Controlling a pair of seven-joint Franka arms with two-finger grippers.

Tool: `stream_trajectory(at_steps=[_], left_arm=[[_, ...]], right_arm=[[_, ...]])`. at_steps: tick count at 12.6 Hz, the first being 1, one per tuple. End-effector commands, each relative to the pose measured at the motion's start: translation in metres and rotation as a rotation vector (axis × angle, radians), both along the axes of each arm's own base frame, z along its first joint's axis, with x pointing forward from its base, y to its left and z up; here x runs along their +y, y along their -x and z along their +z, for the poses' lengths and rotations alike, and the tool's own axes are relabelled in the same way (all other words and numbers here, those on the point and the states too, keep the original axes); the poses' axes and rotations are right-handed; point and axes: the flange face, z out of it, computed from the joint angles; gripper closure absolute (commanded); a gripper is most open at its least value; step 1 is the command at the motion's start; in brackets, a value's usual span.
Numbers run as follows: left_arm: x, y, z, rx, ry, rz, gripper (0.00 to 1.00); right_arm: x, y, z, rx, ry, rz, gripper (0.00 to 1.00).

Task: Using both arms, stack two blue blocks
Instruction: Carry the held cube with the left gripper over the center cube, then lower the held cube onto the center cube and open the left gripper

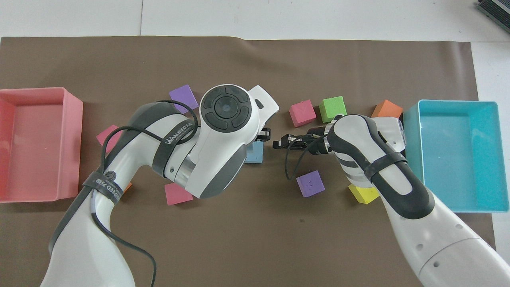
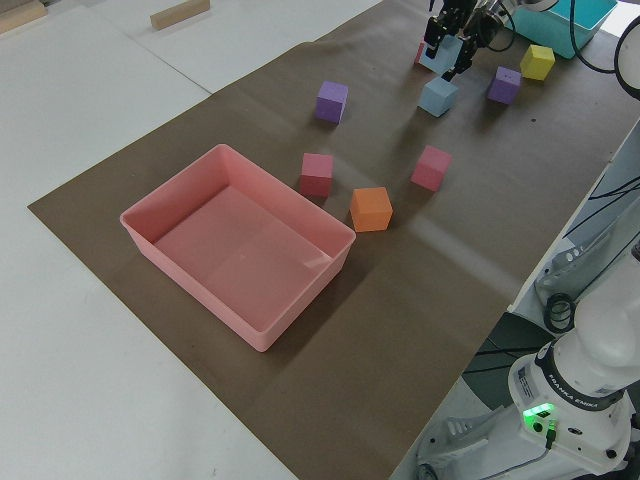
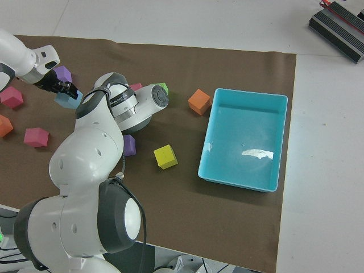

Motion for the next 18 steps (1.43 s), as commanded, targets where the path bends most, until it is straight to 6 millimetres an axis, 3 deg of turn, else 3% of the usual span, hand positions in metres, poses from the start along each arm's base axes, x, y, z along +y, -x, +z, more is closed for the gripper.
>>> stream_trajectory(at_steps=[1, 3, 6, 11, 15, 18], left_arm=[[-0.025, 0.004, -0.014, 0.004, 0.014, 0.033, 1.00], [-0.030, 0.005, -0.015, -0.009, 0.024, 0.041, 1.00], [-0.038, 0.006, -0.035, -0.010, 0.012, 0.032, 1.00], [-0.036, 0.006, -0.038, -0.017, -0.007, 0.037, 1.00], [-0.038, 0.013, -0.058, -0.018, -0.039, 0.040, 1.00], [-0.036, 0.014, -0.061, -0.014, -0.047, 0.040, 1.00]], right_arm=[[-0.005, 0.002, 0.001, -0.019, -0.014, -0.020, 1.00], [-0.005, 0.002, 0.000, -0.016, -0.015, -0.022, 1.00], [-0.006, 0.001, 0.000, -0.017, -0.014, -0.024, 1.00], [-0.006, 0.001, 0.001, -0.018, -0.015, -0.023, 1.00], [-0.006, 0.002, 0.000, -0.017, -0.014, -0.022, 1.00], [-0.006, 0.002, 0.000, -0.017, -0.015, -0.023, 1.00]])
